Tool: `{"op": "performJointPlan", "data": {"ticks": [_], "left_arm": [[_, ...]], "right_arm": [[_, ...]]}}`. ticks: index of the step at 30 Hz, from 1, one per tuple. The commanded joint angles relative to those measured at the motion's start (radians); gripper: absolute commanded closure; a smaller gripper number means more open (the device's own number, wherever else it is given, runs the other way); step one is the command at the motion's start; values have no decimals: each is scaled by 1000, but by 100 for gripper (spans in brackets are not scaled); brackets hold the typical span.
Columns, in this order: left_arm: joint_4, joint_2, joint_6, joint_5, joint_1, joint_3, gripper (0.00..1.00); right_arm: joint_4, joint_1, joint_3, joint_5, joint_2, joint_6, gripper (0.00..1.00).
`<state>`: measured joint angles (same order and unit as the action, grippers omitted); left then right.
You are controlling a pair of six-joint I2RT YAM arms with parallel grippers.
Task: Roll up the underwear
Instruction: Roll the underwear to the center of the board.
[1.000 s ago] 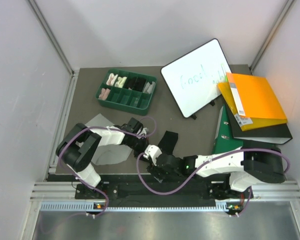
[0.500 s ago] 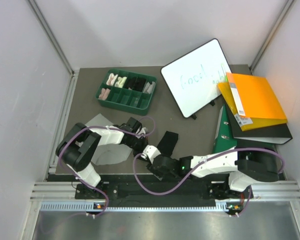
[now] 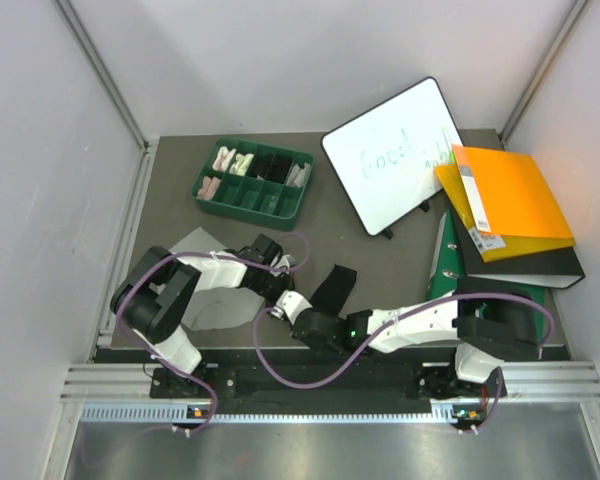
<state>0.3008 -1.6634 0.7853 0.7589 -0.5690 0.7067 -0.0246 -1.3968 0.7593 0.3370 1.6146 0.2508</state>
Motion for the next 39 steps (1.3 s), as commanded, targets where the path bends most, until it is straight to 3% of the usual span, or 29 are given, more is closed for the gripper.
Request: {"op": "performJointPlan", "data": {"ticks": [1,4,6,11,17,28,32,39], "left_arm": [[1,62,-21,-13,9,-10,100],[-20,97,-27,-47,12,-33,99],[-40,125,-24,-102,17,-47,91],[-77,261,-15,-281,20,-104,64],[-187,405,-18,-409,20,-202,60],[-590,507,-113,-302,9,-371,61],[-763,518,-126,-238,4,-430,59],[-894,458,-133,-133,-3,-480,51]], "right_arm": [[-29,-7,20,-90,30,-18,95],[-12,27,3,-179,10,-27,100],[2,57,-9,-275,-7,-27,100],[71,178,-48,-528,-32,-27,100],[98,318,-38,-775,2,2,100],[31,536,55,-1139,122,28,100],[28,590,87,-1202,182,22,100],[-58,645,158,-1270,260,-1,100]]}}
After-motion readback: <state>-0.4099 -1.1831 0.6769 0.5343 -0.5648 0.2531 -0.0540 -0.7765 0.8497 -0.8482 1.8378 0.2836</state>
